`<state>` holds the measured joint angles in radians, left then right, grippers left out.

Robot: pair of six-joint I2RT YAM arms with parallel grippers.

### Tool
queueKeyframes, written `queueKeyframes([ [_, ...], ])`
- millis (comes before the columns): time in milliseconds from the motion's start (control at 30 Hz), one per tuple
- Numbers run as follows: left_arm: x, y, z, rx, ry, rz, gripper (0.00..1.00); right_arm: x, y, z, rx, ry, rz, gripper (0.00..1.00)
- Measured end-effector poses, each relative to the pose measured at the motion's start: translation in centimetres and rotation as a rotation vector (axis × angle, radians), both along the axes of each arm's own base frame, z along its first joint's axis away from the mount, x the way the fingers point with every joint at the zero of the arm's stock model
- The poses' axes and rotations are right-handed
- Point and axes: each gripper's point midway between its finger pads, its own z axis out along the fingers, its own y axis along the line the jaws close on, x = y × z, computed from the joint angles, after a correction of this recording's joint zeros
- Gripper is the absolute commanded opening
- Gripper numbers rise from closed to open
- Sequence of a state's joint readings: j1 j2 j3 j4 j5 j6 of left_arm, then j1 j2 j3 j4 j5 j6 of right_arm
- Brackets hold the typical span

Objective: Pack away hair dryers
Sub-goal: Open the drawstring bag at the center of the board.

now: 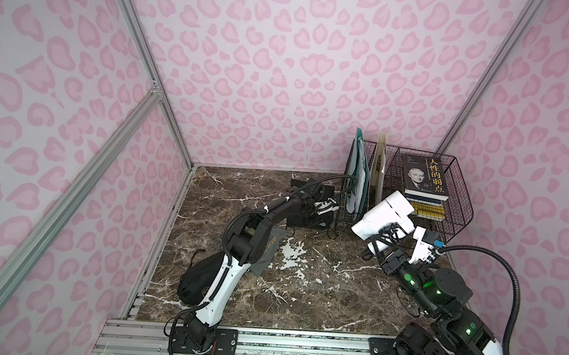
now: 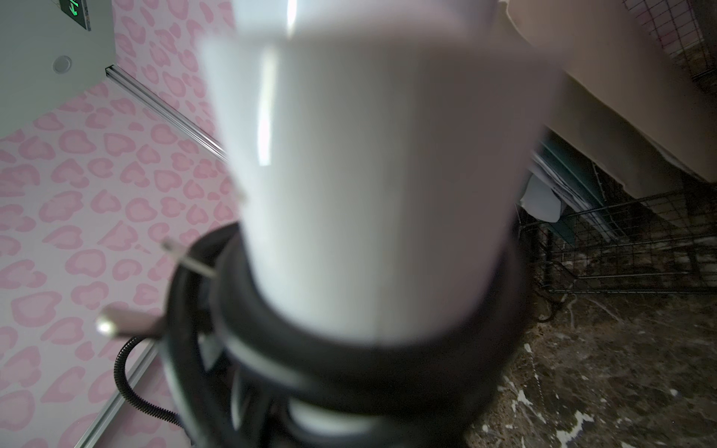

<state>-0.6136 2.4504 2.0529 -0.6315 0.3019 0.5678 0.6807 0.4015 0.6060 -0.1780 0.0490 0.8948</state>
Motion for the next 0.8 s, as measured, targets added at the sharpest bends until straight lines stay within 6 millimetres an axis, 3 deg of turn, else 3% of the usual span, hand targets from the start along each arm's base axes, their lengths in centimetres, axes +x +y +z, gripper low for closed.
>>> queueKeyframes([
  [167, -1.1, 1.0, 2.6, 0.005, 0.002, 0.022, 0.02, -0.1, -0.1, 0.9, 0.007, -0.015, 0.001, 0.00],
  [433, -3.2, 2.1, 11.2, -0.050, 0.007, 0.071, 0.02, 0.2, 0.7, 2.9, -0.036, -0.029, 0.027, 0.00],
  [600, -4.7, 3.1, 17.1, -0.087, 0.018, 0.120, 0.02, 1.4, 2.8, 3.5, -0.125, 0.011, 0.084, 0.00],
  [800, -6.8, 4.9, 22.3, -0.100, 0.053, 0.200, 0.02, 2.2, 6.3, 3.9, -0.230, 0.062, 0.206, 0.00],
])
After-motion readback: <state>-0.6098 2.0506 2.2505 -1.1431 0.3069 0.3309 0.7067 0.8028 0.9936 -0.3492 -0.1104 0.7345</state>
